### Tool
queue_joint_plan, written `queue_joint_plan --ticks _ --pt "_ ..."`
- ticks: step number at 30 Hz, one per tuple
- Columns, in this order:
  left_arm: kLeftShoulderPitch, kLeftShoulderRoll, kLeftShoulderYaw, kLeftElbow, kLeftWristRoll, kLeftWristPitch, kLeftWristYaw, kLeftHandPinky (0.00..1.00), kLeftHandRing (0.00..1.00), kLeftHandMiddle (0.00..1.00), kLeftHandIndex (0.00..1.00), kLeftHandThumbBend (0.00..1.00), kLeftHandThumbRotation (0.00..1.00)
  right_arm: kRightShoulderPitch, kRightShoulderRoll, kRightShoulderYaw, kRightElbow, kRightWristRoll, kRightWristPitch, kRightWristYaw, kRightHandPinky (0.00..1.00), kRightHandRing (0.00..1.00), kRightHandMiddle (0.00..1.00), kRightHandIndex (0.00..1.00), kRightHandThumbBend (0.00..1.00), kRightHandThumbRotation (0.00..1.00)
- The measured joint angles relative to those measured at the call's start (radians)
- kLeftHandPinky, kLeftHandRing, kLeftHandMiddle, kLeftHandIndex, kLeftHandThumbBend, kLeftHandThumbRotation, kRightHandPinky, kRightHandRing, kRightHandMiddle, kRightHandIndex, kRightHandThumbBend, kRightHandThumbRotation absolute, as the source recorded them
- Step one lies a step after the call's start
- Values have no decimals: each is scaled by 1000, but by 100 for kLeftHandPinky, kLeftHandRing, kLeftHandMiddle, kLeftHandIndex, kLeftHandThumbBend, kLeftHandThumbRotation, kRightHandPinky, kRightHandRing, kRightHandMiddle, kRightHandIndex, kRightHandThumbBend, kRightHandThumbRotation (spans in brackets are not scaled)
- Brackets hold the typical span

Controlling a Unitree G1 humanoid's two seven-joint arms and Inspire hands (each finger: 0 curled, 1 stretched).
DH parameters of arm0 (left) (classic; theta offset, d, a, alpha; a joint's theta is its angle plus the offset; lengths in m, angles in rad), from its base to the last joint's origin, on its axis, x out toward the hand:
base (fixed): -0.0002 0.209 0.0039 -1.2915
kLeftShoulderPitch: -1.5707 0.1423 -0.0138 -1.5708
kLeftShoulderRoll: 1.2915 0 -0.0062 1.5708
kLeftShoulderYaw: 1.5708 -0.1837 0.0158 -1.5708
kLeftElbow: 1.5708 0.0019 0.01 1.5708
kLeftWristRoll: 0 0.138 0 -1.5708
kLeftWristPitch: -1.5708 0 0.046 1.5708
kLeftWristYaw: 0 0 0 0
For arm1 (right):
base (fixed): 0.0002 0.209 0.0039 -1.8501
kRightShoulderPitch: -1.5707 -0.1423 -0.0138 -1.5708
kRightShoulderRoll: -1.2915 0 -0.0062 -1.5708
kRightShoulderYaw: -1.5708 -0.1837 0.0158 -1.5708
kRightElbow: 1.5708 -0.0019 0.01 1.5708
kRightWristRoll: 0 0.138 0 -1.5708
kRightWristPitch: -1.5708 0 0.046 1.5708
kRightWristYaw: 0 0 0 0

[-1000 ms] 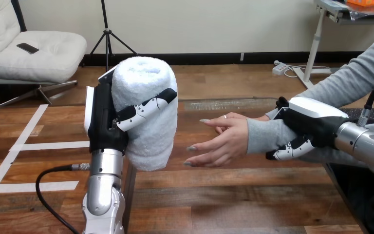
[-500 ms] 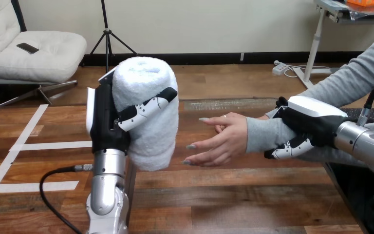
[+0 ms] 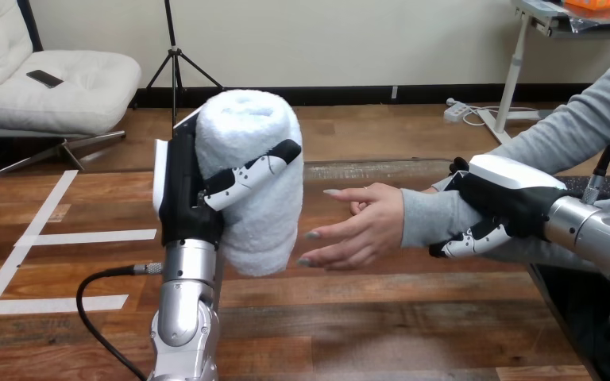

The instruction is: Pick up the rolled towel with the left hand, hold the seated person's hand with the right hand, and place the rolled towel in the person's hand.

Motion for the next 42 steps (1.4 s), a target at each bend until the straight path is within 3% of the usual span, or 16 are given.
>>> queue_joint_plan --ticks 19,42 --pt "-2 -2 0 8 3 -4 16 28 33 37 40 66 0 0 12 0 -3 0 10 18 23 27 31 32 57 26" --pt "-2 -13 1 22 -6 -8 4 30 33 38 40 66 0 -1 29 0 -3 0 18 28 25 28 33 33 58 36"
